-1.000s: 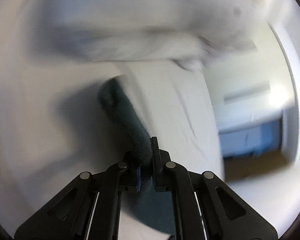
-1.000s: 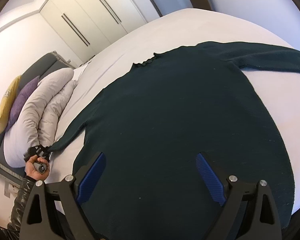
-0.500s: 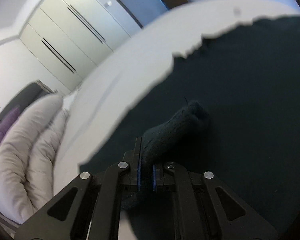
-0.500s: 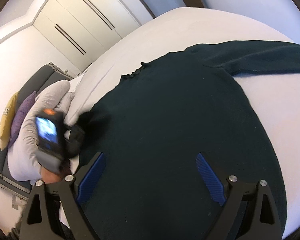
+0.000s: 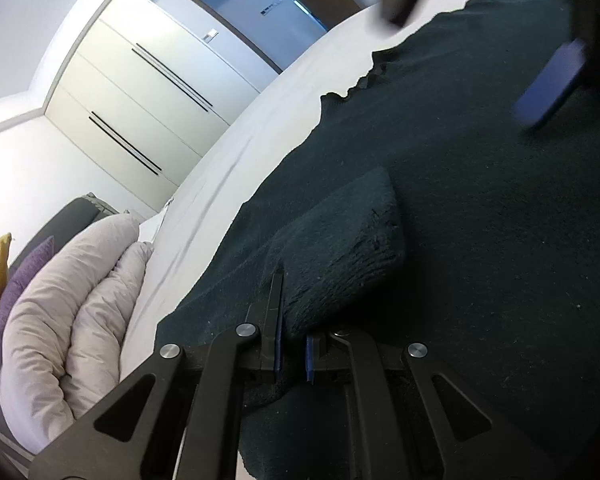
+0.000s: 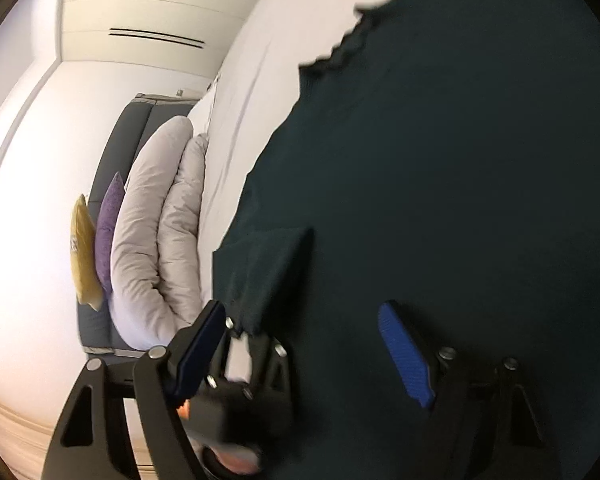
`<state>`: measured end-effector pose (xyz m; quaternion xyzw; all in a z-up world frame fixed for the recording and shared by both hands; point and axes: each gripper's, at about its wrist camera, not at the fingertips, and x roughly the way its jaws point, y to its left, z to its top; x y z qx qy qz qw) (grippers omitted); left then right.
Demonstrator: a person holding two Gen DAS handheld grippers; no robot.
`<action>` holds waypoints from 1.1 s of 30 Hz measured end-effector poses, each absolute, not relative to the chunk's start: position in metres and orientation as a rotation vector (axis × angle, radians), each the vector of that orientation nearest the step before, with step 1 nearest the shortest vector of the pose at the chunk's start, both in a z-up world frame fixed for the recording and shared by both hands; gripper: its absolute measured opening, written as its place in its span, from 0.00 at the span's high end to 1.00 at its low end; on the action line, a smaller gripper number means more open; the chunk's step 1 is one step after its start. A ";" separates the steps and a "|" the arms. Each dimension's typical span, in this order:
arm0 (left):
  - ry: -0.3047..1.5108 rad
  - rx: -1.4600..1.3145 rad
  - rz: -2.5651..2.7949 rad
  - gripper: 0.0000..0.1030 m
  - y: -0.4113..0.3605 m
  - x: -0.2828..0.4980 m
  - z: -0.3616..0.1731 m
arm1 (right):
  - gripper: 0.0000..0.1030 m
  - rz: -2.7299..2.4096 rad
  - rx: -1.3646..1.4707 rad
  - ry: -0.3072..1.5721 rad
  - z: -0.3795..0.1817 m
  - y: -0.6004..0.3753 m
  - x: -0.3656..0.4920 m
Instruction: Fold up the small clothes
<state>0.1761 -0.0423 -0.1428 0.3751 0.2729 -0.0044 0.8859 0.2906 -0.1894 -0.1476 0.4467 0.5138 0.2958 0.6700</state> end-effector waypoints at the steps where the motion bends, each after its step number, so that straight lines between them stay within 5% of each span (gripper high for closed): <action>1: 0.566 0.776 -0.009 0.94 -0.042 0.178 -0.143 | 0.22 0.691 1.011 1.171 -0.149 -0.180 0.296; 9: 0.522 0.747 -0.006 0.94 -0.040 0.172 -0.141 | 0.38 0.740 1.023 1.271 -0.162 -0.135 0.333; 12: 0.522 0.736 -0.006 0.94 -0.039 0.172 -0.140 | 0.53 0.747 1.002 1.290 -0.166 -0.123 0.340; 14: 0.529 0.727 -0.008 0.94 -0.037 0.174 -0.139 | 0.75 0.749 0.986 1.288 -0.170 -0.116 0.346; 17: 0.547 0.724 -0.020 0.94 -0.036 0.177 -0.137 | 0.86 0.743 0.935 1.256 -0.168 -0.115 0.345; 33: 0.525 0.666 -0.148 0.94 -0.127 0.223 -0.086 | 0.90 0.598 0.592 1.024 -0.096 -0.217 0.358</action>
